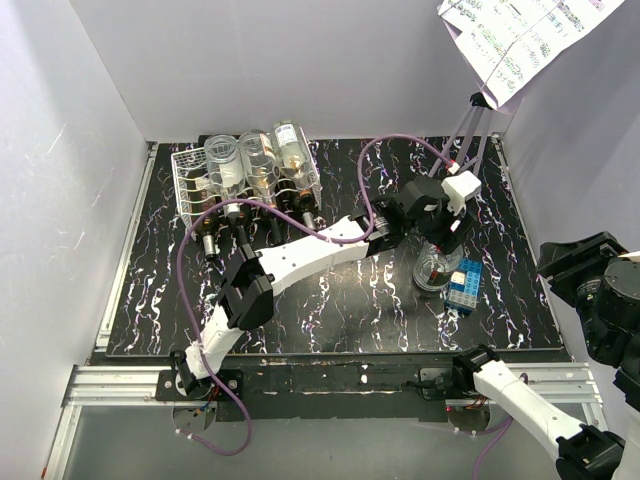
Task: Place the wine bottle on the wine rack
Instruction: Adjust the wine bottle at the center of the board.
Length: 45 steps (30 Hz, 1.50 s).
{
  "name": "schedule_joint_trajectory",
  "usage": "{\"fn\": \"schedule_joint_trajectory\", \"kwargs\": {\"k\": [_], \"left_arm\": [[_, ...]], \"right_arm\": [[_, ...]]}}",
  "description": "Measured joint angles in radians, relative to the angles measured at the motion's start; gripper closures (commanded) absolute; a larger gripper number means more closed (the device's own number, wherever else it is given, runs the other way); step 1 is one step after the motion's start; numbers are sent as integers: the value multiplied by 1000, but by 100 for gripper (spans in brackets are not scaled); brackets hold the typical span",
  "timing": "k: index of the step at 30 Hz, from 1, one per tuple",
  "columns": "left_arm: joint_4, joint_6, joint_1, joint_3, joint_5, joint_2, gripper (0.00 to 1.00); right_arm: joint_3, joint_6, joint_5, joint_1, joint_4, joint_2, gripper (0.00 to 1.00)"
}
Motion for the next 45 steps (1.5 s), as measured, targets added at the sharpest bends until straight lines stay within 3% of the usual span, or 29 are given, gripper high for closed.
{"fn": "schedule_joint_trajectory", "kwargs": {"k": [5,8,13,15,16,23,28,37,42,45], "left_arm": [[-3,34,0,22,6,36,32],[2,50,0,54,19,76,40],[-8,66,0,54,26,98,71],[-9,84,0,54,24,99,95],[-10,94,-1,54,21,99,100],[-10,95,-7,51,-12,97,100],[-7,8,-2,-28,-75,40,100],[-67,-399,107,-535,-142,-372,100],[19,-660,185,-917,-165,-666,100],[53,-799,204,-1063,-191,-786,100]], "right_arm": [[0,2,0,0,0,0,44],[0,-2,0,0,0,0,44],[7,-3,0,0,-1,0,44],[7,-3,-1,0,-1,0,44],[7,-3,-1,0,-1,0,44],[-1,-27,-19,0,0,0,40],[-101,-112,-156,0,2,-20,36],[-353,-199,-452,0,119,-44,22],[-491,-241,-612,0,234,0,19],[-597,-275,-718,0,328,45,18]]}}
